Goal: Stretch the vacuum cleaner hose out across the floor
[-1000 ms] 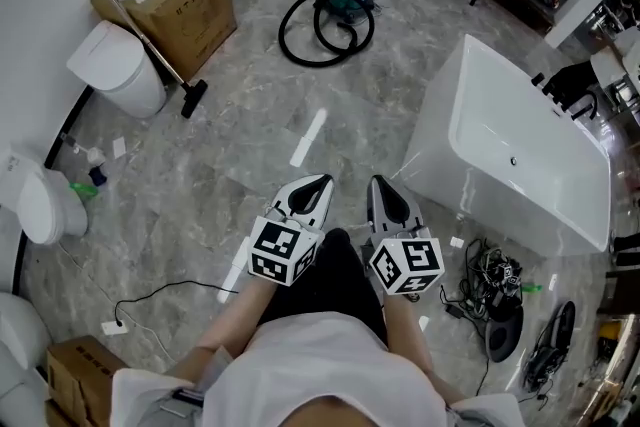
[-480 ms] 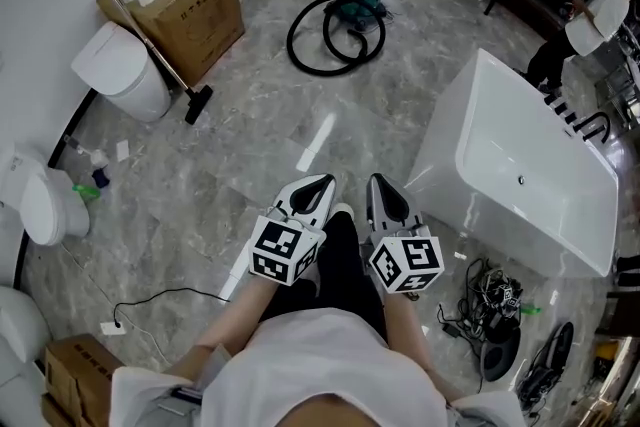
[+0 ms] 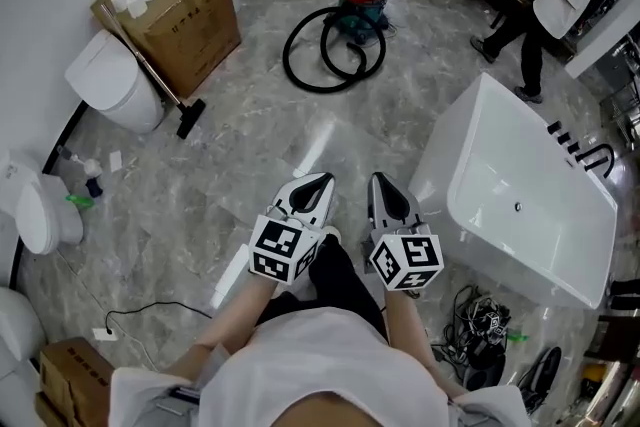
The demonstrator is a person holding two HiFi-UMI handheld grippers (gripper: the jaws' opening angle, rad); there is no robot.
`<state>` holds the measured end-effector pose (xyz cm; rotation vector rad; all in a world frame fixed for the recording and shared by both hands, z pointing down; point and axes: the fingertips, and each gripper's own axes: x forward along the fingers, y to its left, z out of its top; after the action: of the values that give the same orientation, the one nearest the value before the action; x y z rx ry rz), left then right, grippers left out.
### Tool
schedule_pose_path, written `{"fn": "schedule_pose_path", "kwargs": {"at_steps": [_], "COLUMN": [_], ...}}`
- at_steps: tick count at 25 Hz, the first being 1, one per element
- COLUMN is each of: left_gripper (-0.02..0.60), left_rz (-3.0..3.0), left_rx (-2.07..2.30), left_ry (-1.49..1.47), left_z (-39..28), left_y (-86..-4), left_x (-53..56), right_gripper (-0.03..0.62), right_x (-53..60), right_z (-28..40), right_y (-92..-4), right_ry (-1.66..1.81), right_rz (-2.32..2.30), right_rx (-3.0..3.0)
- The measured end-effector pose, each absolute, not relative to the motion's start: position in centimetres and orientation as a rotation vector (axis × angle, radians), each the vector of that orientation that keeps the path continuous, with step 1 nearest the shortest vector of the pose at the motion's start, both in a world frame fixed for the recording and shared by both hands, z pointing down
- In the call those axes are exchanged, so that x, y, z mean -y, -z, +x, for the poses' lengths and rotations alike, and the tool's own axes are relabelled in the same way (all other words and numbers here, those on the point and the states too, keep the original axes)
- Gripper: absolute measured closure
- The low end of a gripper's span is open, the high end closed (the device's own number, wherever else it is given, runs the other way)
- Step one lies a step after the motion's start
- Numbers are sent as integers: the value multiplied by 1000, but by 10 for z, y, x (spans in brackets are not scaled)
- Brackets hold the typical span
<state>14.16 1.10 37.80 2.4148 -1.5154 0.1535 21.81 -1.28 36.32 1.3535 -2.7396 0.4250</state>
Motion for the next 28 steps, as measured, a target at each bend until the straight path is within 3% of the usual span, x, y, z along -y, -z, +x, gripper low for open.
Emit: {"fn": "schedule_pose_path", "kwargs": {"at_steps": [28], "left_gripper": [572], "left_rz": [2338], "left_rx": [1574], "left_ry": [-130], "left_z": [164], "left_y": [-398], "left_x": [183], "right_gripper": [580], "right_x": [207], "right_z": [247], "right_y": [-378], "right_ry": [-416], "right_rz": [1301], "right_rx": [2744]}}
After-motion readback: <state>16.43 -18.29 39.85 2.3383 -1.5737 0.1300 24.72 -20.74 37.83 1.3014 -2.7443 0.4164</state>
